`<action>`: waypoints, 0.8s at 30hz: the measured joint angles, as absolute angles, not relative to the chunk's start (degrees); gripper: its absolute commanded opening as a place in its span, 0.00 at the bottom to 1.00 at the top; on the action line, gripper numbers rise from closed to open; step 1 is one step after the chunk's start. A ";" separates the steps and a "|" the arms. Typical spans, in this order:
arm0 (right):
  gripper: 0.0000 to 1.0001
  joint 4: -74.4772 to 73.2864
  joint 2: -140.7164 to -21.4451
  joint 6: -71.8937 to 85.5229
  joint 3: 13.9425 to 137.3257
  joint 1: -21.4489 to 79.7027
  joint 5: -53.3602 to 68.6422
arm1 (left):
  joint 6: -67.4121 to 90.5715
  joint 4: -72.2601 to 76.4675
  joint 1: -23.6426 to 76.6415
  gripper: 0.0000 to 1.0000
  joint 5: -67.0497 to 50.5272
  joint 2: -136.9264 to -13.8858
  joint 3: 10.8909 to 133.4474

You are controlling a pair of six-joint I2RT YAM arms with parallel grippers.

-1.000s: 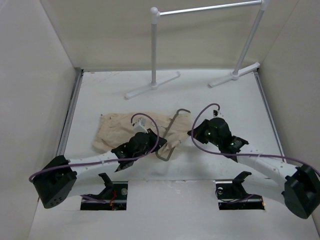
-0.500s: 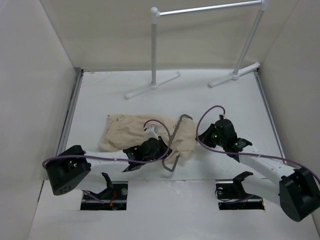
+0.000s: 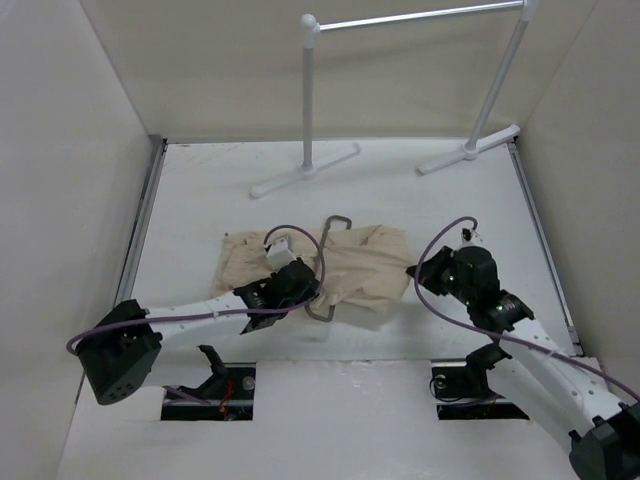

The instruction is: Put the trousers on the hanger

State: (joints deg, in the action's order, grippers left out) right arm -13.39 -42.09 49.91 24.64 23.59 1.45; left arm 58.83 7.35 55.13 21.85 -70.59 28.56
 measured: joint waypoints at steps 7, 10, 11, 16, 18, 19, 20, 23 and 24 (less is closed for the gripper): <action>0.00 -16.97 -36.91 50.15 21.37 23.70 1.69 | 58.74 -1.06 53.84 0.00 26.24 -70.17 30.85; 0.00 -17.56 -38.48 50.33 21.32 23.40 1.74 | 57.65 -2.11 53.17 0.00 26.76 -68.53 30.76; 0.00 -17.56 -39.53 50.33 21.34 22.85 1.89 | 57.34 -2.66 52.97 0.00 27.00 -67.48 30.76; 0.00 -17.54 -43.11 50.41 21.61 18.33 2.83 | 54.98 -6.42 50.87 0.00 26.50 -60.29 30.50; 0.00 -17.52 -43.66 50.35 22.20 16.56 3.53 | 53.71 -8.05 49.58 0.00 25.58 -57.84 30.46; 0.00 -17.50 -43.90 50.33 22.52 15.97 3.90 | 53.10 -8.58 48.90 0.00 25.19 -56.88 30.46; 0.00 -17.47 -44.21 50.30 22.85 15.51 4.23 | 52.62 -8.88 48.36 0.00 24.88 -56.25 30.46; 0.00 -17.52 -44.82 50.15 23.42 15.31 4.32 | 51.07 -9.80 47.20 0.00 24.80 -55.68 30.46; 0.02 -17.63 -44.82 50.06 23.42 15.27 4.23 | 50.70 -10.20 46.81 0.00 24.82 -55.68 30.35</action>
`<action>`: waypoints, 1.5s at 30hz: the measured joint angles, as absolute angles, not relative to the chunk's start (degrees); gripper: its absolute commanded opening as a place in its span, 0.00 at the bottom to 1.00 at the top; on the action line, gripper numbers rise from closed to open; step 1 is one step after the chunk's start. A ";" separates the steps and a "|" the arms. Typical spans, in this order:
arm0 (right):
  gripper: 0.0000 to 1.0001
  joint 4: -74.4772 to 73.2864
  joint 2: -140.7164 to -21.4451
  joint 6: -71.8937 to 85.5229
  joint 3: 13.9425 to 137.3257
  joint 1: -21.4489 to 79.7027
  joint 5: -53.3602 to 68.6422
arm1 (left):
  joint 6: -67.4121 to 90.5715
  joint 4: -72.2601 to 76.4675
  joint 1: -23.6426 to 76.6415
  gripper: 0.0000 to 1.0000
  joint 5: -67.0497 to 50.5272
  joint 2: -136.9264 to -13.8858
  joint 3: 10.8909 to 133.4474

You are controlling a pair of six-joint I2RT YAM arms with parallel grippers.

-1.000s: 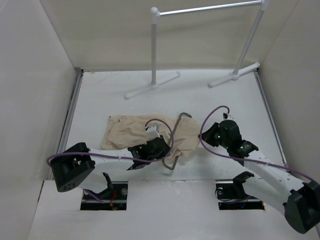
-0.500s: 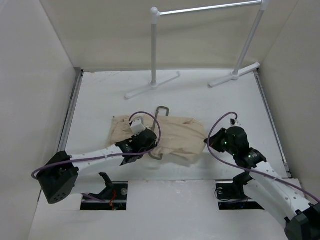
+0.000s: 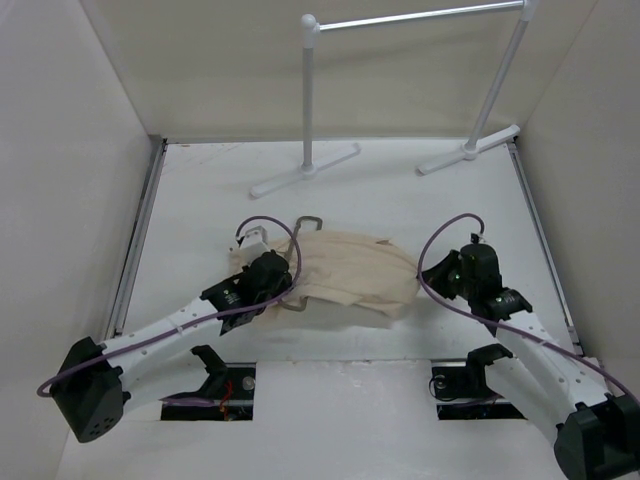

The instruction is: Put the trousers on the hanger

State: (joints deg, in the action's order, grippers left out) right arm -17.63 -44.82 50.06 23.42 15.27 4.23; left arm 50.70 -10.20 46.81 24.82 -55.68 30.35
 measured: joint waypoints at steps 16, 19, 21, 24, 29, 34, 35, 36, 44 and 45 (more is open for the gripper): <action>0.60 -29.19 -39.44 47.07 29.28 20.36 -7.57 | 49.52 -13.56 57.41 0.00 36.58 -55.40 33.82; 0.31 -27.44 -37.95 46.76 33.15 23.59 -4.67 | 48.45 -13.52 59.24 0.00 37.50 -55.37 36.67; 0.20 -24.34 -38.59 47.62 34.57 25.98 -1.85 | 47.55 -13.10 60.03 0.00 37.69 -55.37 37.93; 0.23 -18.00 -42.83 50.02 35.66 29.32 3.07 | 45.50 -12.12 61.23 0.00 37.80 -55.37 38.79; 0.47 -11.05 -52.27 52.95 39.66 35.75 7.16 | 41.21 -12.43 63.79 0.00 37.74 -55.37 41.80; 0.48 -5.87 -57.17 54.89 45.52 39.62 8.45 | 37.19 -11.94 65.56 0.00 37.12 -55.37 48.34; 0.48 -4.78 -58.04 55.18 46.70 40.05 8.47 | 36.58 -11.81 65.67 0.00 36.88 -55.44 49.52; 0.49 -3.73 -58.83 55.42 47.72 40.58 8.43 | 35.94 -11.77 65.84 0.00 36.53 -55.59 50.78; 0.51 0.19 -60.12 56.53 51.53 42.13 8.69 | 31.66 -11.38 66.89 0.00 34.44 -60.51 59.05; 0.51 0.45 -60.12 56.62 51.96 42.11 8.71 | 31.18 -11.38 67.13 0.00 34.20 -61.34 59.99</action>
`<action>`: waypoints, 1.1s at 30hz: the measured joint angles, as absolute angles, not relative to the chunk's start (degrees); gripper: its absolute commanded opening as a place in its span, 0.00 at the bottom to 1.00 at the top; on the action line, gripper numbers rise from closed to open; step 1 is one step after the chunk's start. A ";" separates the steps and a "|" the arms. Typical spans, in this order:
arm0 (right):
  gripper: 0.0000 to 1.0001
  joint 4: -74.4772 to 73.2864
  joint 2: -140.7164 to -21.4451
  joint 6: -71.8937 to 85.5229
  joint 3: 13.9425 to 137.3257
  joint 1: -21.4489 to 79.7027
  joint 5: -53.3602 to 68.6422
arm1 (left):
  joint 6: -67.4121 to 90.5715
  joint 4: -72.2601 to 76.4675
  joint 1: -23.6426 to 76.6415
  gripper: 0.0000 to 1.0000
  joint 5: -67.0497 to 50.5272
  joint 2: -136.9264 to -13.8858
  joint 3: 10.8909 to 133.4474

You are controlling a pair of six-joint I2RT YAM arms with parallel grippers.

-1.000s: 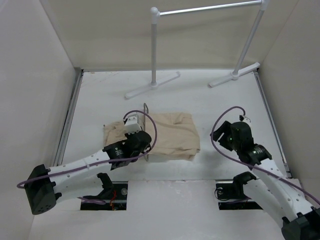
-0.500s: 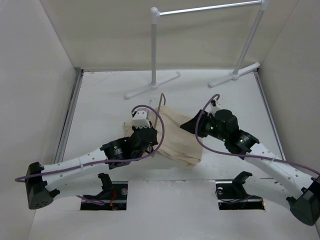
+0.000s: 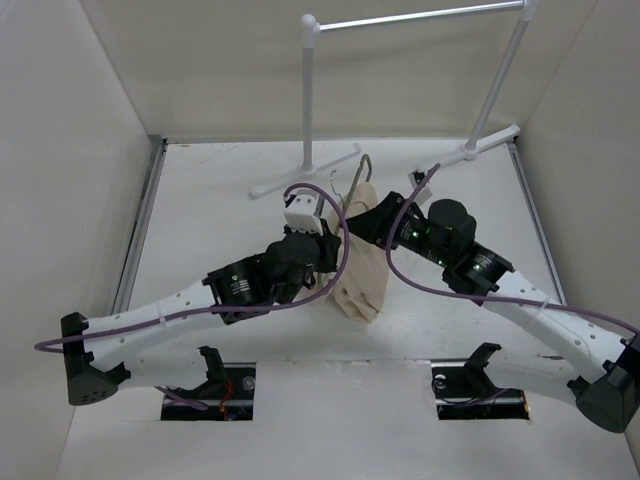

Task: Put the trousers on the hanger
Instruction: Place the trousers on the hanger, then place the hanger at the clothesline.

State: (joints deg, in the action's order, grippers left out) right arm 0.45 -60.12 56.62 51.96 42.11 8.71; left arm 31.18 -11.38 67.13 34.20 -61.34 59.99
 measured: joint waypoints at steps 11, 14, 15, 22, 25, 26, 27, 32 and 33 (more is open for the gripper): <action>0.49 0.27 -60.05 57.12 55.46 41.60 6.22 | 26.72 -11.60 68.10 0.00 33.98 -67.68 68.05; 0.48 -0.38 -60.03 57.39 55.48 41.60 4.78 | 25.89 -11.49 68.10 0.00 34.17 -68.64 68.86; 0.48 -0.97 -59.96 57.45 55.48 41.60 4.21 | 25.67 -11.38 68.10 0.00 34.00 -68.90 69.01; 0.49 -5.04 -58.89 58.08 55.44 40.01 1.83 | 24.45 -8.97 68.12 0.00 30.09 -69.60 69.91; 0.48 -5.19 -58.63 58.26 55.46 39.44 1.76 | 24.45 -8.62 67.77 0.00 28.80 -69.60 69.91; 0.46 -5.19 -58.70 58.33 55.46 39.42 1.76 | 24.45 -8.62 67.75 0.00 28.47 -69.60 69.91; 0.43 -5.13 -58.87 58.37 55.48 39.42 1.76 | 24.47 -8.62 67.70 0.00 28.18 -69.65 69.91; 0.23 -5.15 -60.49 60.03 56.34 39.42 1.76 | 24.49 -8.54 67.77 0.01 27.40 -70.35 69.91; 0.19 -5.19 -60.80 60.84 56.55 39.40 1.78 | 24.51 -8.54 67.75 0.02 27.44 -70.54 69.91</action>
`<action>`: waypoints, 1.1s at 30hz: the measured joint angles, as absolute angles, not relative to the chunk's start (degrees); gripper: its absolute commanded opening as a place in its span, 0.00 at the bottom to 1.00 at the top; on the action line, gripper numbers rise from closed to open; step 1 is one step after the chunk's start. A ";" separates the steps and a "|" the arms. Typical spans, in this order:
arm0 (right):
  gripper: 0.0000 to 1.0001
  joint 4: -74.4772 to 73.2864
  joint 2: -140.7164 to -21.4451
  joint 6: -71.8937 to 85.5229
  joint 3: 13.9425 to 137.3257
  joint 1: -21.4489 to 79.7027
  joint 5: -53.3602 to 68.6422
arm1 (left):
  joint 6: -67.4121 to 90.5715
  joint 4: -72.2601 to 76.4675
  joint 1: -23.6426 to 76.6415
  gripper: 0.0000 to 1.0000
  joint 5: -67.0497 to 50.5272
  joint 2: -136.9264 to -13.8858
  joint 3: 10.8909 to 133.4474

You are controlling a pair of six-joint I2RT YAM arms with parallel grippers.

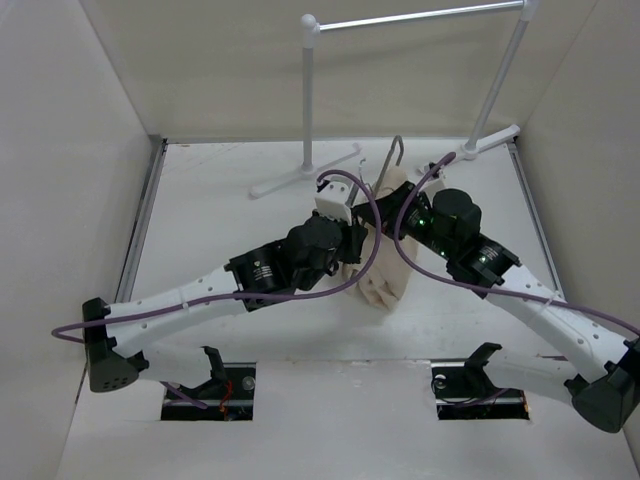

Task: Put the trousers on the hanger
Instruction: Place the hanger at the clothesline.

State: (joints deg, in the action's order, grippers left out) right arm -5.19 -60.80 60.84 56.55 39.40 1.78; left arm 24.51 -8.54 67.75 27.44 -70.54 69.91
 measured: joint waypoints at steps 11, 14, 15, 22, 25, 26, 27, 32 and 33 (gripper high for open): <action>0.09 -9.52 -64.25 61.04 61.49 33.69 4.71 | 25.26 -1.74 66.85 0.71 26.55 -70.22 70.17; 0.08 -11.07 -66.11 60.45 63.57 30.94 5.10 | 25.30 -1.23 65.14 1.00 26.41 -68.42 70.17; 0.08 -11.40 -66.76 60.23 64.40 30.04 5.28 | 25.17 -1.17 64.58 1.00 26.35 -67.55 70.17; 0.07 -13.28 -71.90 59.51 72.05 25.34 6.79 | 24.82 -1.87 57.49 1.00 25.69 -58.57 70.17; 0.07 -13.80 -76.14 59.57 77.80 23.31 7.18 | 25.17 -3.57 52.42 1.00 26.30 -54.59 70.11; 0.07 -13.87 -77.95 59.59 80.25 22.57 7.20 | 25.56 -4.45 50.76 1.00 26.61 -53.49 70.11; 0.07 -14.06 -79.81 59.79 82.65 21.85 7.35 | 26.09 -5.37 49.23 1.00 26.83 -52.62 70.08; 0.07 -14.79 -90.45 61.10 96.99 17.85 7.51 | 29.47 -10.39 43.29 1.00 25.39 -50.70 68.42; 0.07 -15.09 -92.73 61.43 100.12 17.04 7.51 | 30.17 -11.14 42.46 1.00 24.69 -50.39 67.55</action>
State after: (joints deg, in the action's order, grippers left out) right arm -15.09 -92.73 61.43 100.12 17.04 7.51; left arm 30.17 -11.14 42.46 24.69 -50.39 67.55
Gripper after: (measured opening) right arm 0.215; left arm 0.997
